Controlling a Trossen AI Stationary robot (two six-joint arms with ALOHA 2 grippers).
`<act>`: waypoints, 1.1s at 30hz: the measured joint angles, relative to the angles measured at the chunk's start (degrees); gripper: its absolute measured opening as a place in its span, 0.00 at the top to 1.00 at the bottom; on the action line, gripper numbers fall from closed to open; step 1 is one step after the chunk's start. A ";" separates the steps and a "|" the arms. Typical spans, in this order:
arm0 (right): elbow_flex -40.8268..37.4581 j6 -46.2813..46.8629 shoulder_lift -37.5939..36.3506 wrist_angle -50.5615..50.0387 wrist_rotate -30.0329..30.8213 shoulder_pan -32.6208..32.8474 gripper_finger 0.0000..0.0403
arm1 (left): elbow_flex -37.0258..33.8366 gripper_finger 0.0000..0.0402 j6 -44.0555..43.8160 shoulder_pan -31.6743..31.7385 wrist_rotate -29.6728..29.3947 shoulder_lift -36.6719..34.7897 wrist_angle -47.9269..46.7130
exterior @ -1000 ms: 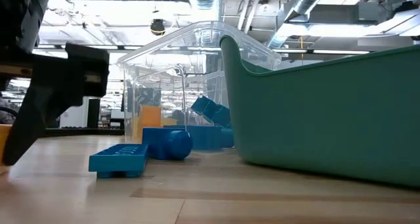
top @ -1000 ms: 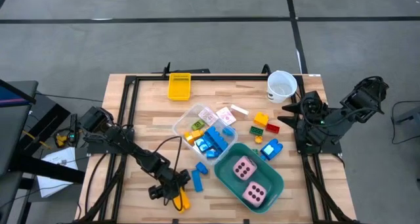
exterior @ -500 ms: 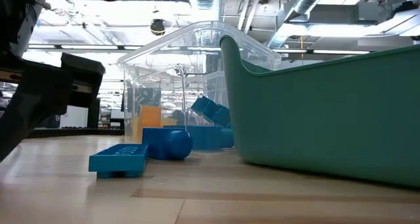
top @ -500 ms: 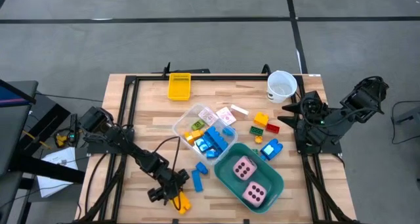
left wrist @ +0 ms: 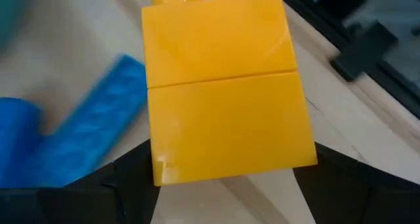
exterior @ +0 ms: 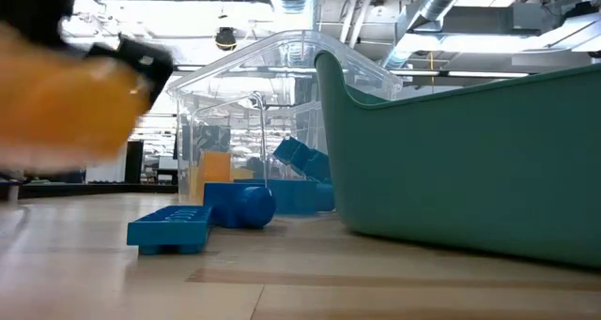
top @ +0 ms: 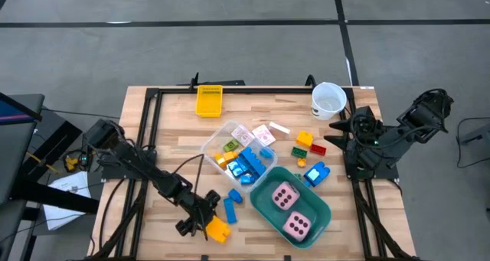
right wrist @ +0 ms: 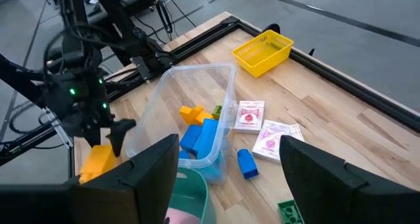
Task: Pick & Place Toys
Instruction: Put the yellow game pieces into the transparent bin
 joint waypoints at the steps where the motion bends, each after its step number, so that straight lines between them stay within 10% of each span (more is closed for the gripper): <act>1: 0.00 -0.17 0.00 -0.01 0.00 -0.04 0.37 | 0.01 0.26 -1.31 0.00 -1.23 -1.07 -0.14; 14: 0.02 -3.23 0.00 -1.41 0.24 -0.02 0.37 | 0.31 0.27 -13.72 0.85 -15.94 -14.96 -5.67; 33: 0.02 -4.46 -0.56 -2.52 0.85 -0.02 0.37 | 8.62 0.27 -23.37 13.33 -33.73 -15.80 -5.42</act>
